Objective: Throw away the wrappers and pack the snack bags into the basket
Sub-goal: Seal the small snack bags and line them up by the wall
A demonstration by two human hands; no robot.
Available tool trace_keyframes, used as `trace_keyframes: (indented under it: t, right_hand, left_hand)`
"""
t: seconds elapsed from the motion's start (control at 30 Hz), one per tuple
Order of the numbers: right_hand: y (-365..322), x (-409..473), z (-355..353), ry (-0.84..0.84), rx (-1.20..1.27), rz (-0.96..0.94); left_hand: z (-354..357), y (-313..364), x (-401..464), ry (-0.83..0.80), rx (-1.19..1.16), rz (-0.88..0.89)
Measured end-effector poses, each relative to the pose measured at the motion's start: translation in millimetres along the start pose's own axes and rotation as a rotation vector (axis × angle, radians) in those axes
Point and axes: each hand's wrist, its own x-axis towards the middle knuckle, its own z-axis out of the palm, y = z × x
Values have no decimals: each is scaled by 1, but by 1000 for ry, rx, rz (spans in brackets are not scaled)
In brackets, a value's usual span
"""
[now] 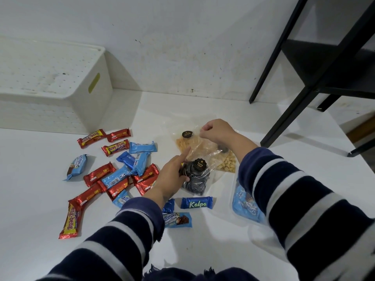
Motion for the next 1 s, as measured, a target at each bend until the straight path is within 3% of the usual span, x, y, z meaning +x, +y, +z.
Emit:
trace_keyframes:
  t: [0.6,0.8,1.0]
  right_hand:
    - [-8,-4,4,14,49,-57]
    - [5,-16,-27,-126,-204,0]
    - [9,-23,-26,-29,-113,4]
  left_hand:
    - [2,-3,-3,22,4,26]
    - [-7,-3,-1,86,-15,-34]
    - [-6,-2,0,100,33,-40]
